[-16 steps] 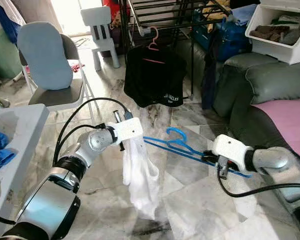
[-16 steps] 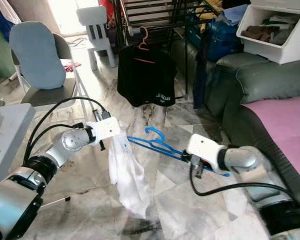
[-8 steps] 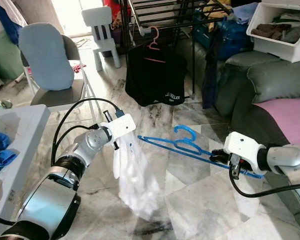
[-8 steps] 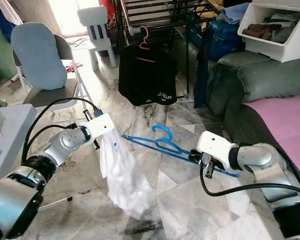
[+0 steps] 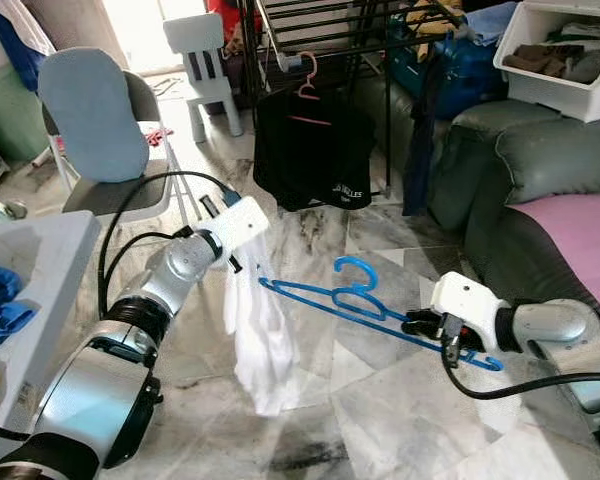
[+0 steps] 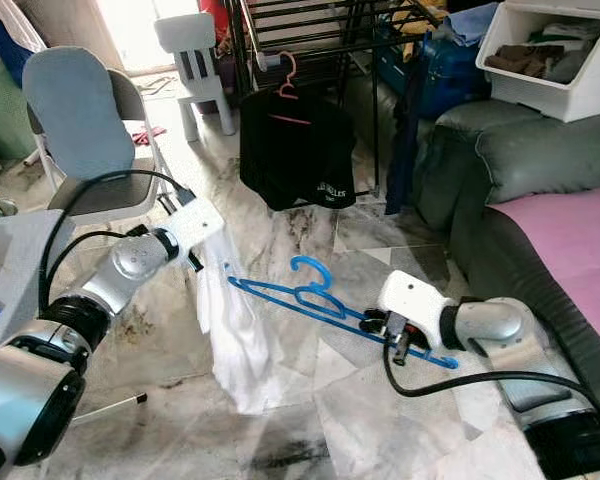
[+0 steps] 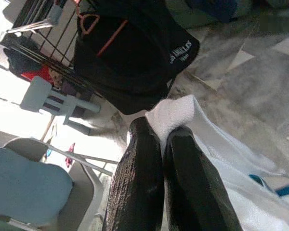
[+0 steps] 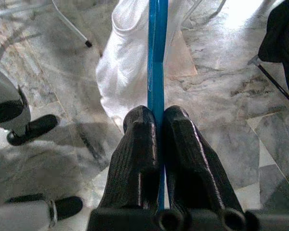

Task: Hang hanger

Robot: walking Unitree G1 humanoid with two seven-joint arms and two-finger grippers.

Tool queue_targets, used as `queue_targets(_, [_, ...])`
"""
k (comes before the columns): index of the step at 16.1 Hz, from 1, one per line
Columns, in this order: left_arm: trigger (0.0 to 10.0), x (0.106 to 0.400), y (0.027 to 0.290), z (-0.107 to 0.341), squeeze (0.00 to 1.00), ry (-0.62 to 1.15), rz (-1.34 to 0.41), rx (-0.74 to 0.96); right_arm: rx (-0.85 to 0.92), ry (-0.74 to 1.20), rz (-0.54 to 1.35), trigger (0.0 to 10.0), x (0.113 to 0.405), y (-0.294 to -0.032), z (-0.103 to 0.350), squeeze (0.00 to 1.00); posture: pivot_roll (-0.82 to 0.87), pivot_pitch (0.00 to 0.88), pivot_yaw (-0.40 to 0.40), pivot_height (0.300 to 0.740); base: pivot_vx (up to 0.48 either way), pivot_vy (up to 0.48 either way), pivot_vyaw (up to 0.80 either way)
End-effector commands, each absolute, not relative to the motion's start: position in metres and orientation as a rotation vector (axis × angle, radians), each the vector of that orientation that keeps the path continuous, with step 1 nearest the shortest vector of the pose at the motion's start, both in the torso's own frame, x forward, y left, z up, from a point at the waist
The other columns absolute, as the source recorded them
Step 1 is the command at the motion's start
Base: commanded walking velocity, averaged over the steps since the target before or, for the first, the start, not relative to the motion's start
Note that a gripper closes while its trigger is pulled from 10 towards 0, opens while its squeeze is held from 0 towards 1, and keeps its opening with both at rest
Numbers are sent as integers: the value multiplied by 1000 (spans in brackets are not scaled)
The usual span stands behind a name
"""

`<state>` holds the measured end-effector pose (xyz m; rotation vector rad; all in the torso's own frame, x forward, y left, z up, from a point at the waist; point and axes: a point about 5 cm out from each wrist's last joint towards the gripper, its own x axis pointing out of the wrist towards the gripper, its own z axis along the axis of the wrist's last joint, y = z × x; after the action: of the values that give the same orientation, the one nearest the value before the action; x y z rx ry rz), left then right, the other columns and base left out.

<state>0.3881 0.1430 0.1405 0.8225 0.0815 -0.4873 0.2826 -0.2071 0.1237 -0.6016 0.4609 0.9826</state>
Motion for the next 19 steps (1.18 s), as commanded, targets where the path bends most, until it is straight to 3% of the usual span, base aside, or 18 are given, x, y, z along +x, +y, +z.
queue_targets(1, [10000, 393, 146, 157, 0, 34, -457, 808, -625, 439, 954, 10000, 287, -203, 123, 0, -122, 0, 116, 740, 0, 0, 0])
queue_targets(5, [10000, 392, 145, 157, 0, 31, -482, 792, -631, 436, 837, 10000, 298, -204, 112, 0, -122, 0, 117, 740, 0, 0, 0])
queue_targets(8, [10000, 393, 141, 175, 0, -54, -505, 738, -501, 482, 718, 10000, 307, -202, 91, 0, -112, 0, 107, 740, 0, 0, 0])
queue_targets(16, [10000, 372, 101, 202, 0, -285, -703, 568, -201, 567, 638, 10000, 314, -188, 58, 0, -108, 0, 64, 740, 0, 0, 0])
queue_targets(19, [10000, 359, 95, 187, 0, -330, -781, 728, -108, 543, 742, 10000, 314, -176, 66, 0, -104, 0, 56, 740, 0, 0, 0])
